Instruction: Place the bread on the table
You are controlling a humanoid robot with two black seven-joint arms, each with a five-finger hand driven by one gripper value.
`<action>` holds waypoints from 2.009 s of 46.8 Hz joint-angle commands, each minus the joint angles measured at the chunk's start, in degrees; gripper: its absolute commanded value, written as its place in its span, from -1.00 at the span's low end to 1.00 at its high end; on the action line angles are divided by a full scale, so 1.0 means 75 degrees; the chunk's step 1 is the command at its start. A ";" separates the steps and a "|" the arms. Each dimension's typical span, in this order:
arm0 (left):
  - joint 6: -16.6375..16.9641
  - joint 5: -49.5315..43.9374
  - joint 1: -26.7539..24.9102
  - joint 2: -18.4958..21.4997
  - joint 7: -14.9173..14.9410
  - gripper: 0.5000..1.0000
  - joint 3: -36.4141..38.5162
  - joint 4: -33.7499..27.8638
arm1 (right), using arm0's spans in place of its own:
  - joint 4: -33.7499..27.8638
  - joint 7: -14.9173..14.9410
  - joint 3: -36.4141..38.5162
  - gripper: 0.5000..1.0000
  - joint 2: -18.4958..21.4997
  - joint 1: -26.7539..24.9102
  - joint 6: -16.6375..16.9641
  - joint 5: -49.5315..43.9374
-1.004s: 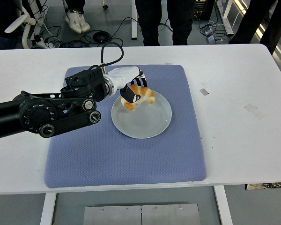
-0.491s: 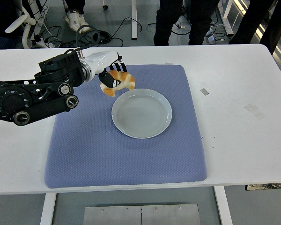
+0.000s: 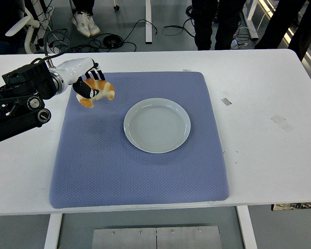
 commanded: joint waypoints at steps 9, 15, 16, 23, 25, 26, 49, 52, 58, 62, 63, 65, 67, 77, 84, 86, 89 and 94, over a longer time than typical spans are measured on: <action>0.0240 0.0228 0.0268 -0.0032 -0.0064 -0.87 0.0025 0.0024 | 0.0000 0.0000 0.0000 1.00 0.0000 0.0000 0.0001 0.0000; 0.0417 0.0263 0.0350 -0.0078 -0.0134 -0.87 0.0060 0.0036 | 0.0000 0.0000 0.0000 1.00 0.0000 0.0000 0.0001 0.0000; 0.0417 0.0263 0.0362 -0.0090 -0.0134 -0.87 0.0072 0.0036 | 0.0000 0.0000 0.0000 1.00 0.0000 0.0000 0.0001 0.0000; 0.0428 0.0263 0.0409 -0.0102 -0.0146 -0.86 0.0084 0.0059 | 0.0000 0.0000 0.0000 1.00 0.0000 0.0000 0.0001 0.0000; 0.0428 0.0275 0.0420 -0.0102 -0.0146 -0.86 0.0095 0.0071 | 0.0000 0.0000 0.0000 1.00 0.0000 0.0000 0.0001 0.0000; 0.0428 0.0275 0.0444 -0.0102 -0.0146 -0.86 0.0095 0.0082 | 0.0000 0.0000 0.0000 1.00 0.0000 0.0000 0.0001 0.0000; 0.0417 0.0299 0.0514 -0.0102 -0.0146 0.71 0.0060 0.0083 | 0.0000 0.0000 0.0000 1.00 0.0000 0.0000 0.0001 0.0000; 0.0417 0.0299 0.0503 -0.0102 -0.0146 0.81 0.0037 0.0083 | 0.0000 0.0000 0.0000 1.00 0.0000 0.0000 0.0001 0.0000; 0.0405 0.0205 0.0456 -0.0102 -0.0146 0.87 0.0002 0.0083 | 0.0000 0.0000 0.0000 1.00 0.0000 0.0000 0.0001 0.0000; 0.0405 0.0077 0.0409 -0.0090 -0.0146 0.86 -0.0127 0.0083 | 0.0000 0.0000 0.0000 1.00 0.0000 0.0000 0.0001 0.0000; 0.0405 -0.0005 0.0409 -0.0090 -0.0157 0.86 -0.0208 0.0083 | 0.0000 0.0000 0.0000 1.00 0.0000 0.0000 0.0001 0.0000; 0.0405 -0.0227 0.0409 -0.0090 -0.0169 0.85 -0.0407 0.0083 | 0.0000 0.0000 0.0000 1.00 0.0000 0.0000 0.0001 0.0000; 0.0405 -0.0532 0.0420 -0.0079 -0.0274 0.83 -0.0607 0.0083 | 0.0000 0.0011 0.0000 1.00 0.0000 0.0000 0.0001 0.0000; 0.0428 -0.2056 0.0467 0.0004 -0.1200 0.69 -0.1193 0.0094 | 0.0000 0.0000 0.0000 1.00 0.0000 0.0000 0.0001 0.0000; 0.0428 -0.2970 0.0608 0.0179 -0.1891 0.62 -0.1791 0.0129 | 0.0000 0.0000 0.0000 1.00 0.0000 0.0000 0.0001 0.0000; 0.0428 -0.3251 0.0678 0.0284 -0.2148 0.59 -0.1896 0.0141 | 0.0000 0.0000 0.0000 1.00 0.0000 0.0000 0.0001 0.0000; 0.0452 -0.3603 0.0737 0.0437 -0.2477 0.57 -0.2060 0.0223 | 0.0000 0.0000 0.0000 1.00 0.0000 0.0000 0.0001 0.0000; 0.0487 -0.4071 0.0982 0.0776 -0.3168 0.57 -0.2423 0.0516 | 0.0000 0.0011 0.0000 1.00 0.0000 0.0000 0.0001 0.0000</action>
